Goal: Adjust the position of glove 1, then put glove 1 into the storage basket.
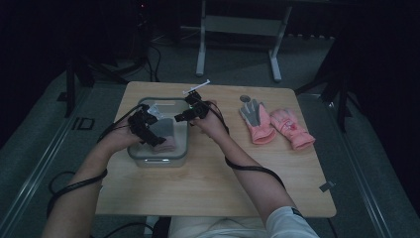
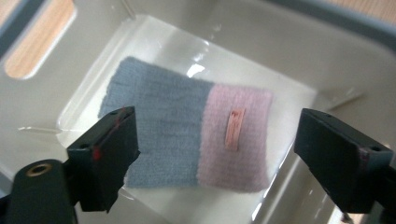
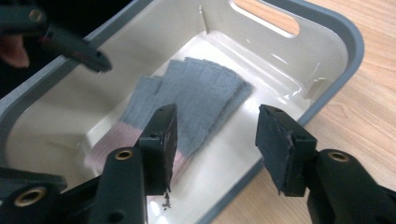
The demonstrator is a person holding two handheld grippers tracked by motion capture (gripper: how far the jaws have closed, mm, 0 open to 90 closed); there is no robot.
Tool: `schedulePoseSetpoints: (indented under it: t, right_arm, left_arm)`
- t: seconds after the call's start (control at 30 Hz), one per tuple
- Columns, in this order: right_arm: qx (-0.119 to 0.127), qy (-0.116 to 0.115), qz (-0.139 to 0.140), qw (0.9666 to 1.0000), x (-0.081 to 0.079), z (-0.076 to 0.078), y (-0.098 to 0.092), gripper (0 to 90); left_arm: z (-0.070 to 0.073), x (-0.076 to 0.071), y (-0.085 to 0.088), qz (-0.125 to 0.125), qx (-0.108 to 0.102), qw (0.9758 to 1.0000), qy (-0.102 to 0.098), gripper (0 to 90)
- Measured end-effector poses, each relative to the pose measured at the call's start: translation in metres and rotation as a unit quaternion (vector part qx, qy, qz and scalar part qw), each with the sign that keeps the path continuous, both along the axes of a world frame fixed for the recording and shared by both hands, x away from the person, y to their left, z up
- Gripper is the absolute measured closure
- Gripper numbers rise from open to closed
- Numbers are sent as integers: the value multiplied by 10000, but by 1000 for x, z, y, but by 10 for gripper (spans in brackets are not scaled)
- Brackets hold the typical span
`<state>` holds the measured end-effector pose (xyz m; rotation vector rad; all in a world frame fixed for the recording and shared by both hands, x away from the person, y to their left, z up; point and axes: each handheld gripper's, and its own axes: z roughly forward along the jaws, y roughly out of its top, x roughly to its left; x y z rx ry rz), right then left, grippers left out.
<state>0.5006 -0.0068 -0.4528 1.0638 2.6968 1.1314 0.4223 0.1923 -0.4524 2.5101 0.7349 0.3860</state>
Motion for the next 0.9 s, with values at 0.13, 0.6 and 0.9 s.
schedulePoseSetpoints:
  t: [0.13, 0.6, 0.9]
  right_arm:
    - [39, -193, 190, 9996, -9, 9, -12, 458]
    - [75, -602, 14, 9982, -26, 30, -91, 483]
    - [37, -901, -285, 9955, -30, 32, -155, 506]
  left_arm:
    - [7, -3, -13, 190, -289, 9994, -17, 70]
    - [32, -35, -80, 273, -1229, 9915, -313, 0]
    - [24, -54, -119, 245, -1829, 9818, -437, 0]
